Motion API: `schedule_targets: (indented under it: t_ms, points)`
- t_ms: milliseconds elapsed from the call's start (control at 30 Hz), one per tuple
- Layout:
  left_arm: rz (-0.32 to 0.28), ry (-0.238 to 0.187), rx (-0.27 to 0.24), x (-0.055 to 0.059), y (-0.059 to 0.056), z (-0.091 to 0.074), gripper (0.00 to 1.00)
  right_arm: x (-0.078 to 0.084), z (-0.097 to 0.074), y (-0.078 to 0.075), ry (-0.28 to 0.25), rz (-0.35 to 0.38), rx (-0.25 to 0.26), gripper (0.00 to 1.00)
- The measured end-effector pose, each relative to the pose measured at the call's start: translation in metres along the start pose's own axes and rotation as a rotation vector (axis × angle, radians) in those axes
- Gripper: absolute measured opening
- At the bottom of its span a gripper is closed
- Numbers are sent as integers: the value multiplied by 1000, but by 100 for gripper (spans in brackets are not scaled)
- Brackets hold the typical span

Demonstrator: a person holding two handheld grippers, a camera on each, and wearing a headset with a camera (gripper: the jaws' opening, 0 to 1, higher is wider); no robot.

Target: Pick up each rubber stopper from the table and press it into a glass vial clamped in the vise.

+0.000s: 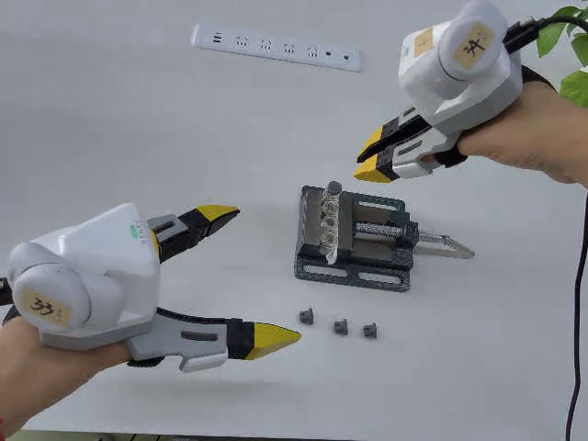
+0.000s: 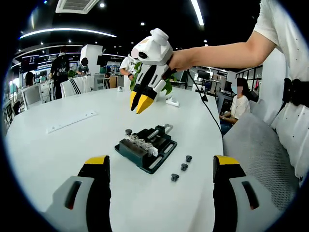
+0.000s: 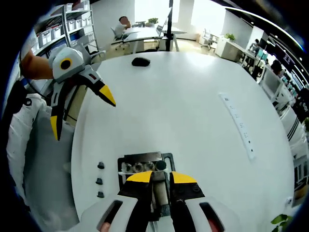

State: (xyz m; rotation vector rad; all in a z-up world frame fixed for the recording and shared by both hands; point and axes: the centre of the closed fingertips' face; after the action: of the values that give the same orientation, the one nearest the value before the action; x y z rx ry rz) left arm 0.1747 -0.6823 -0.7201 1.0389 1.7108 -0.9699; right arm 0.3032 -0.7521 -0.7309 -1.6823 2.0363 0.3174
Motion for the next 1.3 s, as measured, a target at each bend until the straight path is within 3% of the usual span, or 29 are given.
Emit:
schedule_targets:
  t_ms: [333,600,933,1133,1300]
  points:
    - [19,16,-3,-2,-2,-2,87,15,-31,14,-74,75,64,19]
    - [32,30,-4,-3,-2,-5,88,39,-48,32,-111,147,110,28]
    - [41,48,-6,-1,-3,-9,88,68,-51,66,-155,262,144,41]
    - [45,56,-2,0,-5,-10,88,78,-50,90,-174,311,143,48]
    - [50,62,4,-1,-9,-9,88,86,-48,101,-198,345,153,53]
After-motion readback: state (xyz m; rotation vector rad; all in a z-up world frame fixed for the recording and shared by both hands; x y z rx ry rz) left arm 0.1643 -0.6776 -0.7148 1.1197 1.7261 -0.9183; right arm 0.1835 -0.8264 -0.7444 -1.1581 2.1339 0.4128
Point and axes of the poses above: the centre of the closed fingertips' face, and the gripper's own axes: z roughly forward along the fingers, y roughly to its left, x roughly out of its underside, and after that the axes turned 6 degrees about x, right-handed
